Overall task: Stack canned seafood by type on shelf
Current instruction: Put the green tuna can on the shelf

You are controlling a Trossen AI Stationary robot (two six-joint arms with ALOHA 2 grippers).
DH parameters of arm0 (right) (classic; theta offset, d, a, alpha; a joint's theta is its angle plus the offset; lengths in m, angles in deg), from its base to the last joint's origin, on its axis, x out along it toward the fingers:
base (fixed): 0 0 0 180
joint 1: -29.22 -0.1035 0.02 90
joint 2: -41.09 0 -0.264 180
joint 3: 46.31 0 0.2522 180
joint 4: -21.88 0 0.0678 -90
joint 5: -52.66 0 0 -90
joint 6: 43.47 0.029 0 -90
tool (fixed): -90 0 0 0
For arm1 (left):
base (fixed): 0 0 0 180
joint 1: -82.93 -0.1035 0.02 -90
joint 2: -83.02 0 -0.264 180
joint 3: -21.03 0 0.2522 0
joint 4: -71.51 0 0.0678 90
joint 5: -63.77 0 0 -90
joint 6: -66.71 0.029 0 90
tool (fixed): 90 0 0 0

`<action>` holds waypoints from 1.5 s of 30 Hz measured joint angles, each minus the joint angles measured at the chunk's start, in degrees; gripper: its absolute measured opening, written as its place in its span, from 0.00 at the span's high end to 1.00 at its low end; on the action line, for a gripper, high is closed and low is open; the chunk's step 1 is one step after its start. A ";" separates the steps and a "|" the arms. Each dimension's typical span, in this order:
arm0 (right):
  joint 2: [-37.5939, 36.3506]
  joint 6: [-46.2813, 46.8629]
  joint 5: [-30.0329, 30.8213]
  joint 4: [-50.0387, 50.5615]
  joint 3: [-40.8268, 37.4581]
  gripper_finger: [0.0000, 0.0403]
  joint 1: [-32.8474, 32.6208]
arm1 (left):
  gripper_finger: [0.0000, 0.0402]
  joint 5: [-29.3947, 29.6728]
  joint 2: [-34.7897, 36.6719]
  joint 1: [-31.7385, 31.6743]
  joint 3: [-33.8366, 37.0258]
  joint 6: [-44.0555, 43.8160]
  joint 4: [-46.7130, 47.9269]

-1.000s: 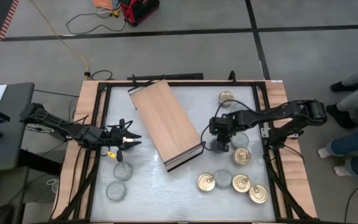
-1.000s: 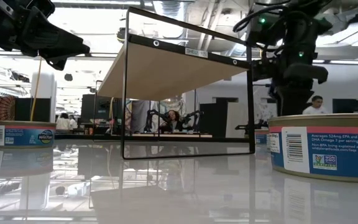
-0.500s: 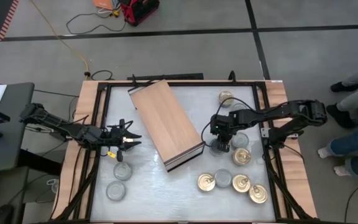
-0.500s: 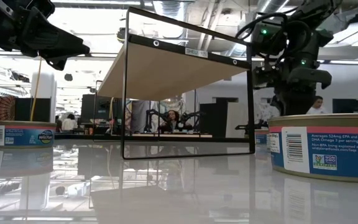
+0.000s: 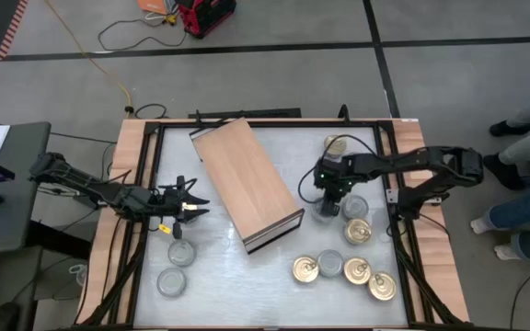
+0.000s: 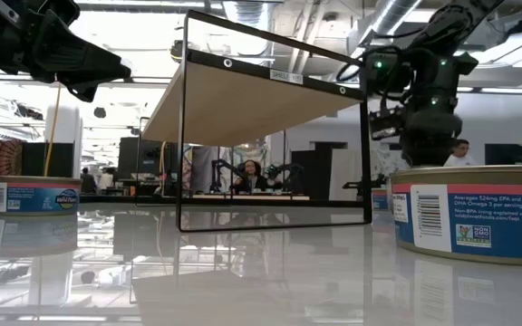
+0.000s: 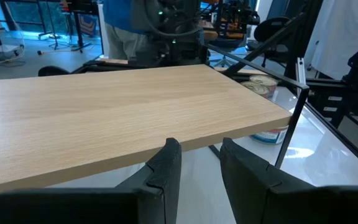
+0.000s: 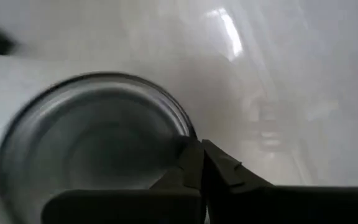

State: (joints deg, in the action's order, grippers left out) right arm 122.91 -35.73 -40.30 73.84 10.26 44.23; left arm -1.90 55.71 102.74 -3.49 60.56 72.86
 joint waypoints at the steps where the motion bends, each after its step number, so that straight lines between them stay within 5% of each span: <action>1: 0.04 -0.27 0.37 0.37 -0.02 0.93 0.78 | 0.74 0.00 -0.01 0.00 0.00 -0.01 0.00; 9: -0.03 -6.08 2.25 3.16 0.47 0.95 7.05 | 0.74 0.00 0.00 0.00 0.00 -0.13 0.04; 20: -0.18 -12.85 8.94 23.53 15.18 0.77 10.09 | 0.74 0.00 0.00 0.00 0.00 -0.13 0.04; 36: 0.41 -18.41 7.10 30.11 20.66 0.14 -1.26 | 0.74 -0.38 0.00 0.00 0.00 -0.75 0.02; 45: 0.41 -18.72 11.65 26.24 16.16 0.16 -2.45 | 0.74 1.88 0.00 0.00 0.00 0.89 -0.37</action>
State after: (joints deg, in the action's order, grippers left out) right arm 123.33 -54.46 -28.65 100.09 26.41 41.78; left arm -0.02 55.70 102.74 -3.49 61.45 72.49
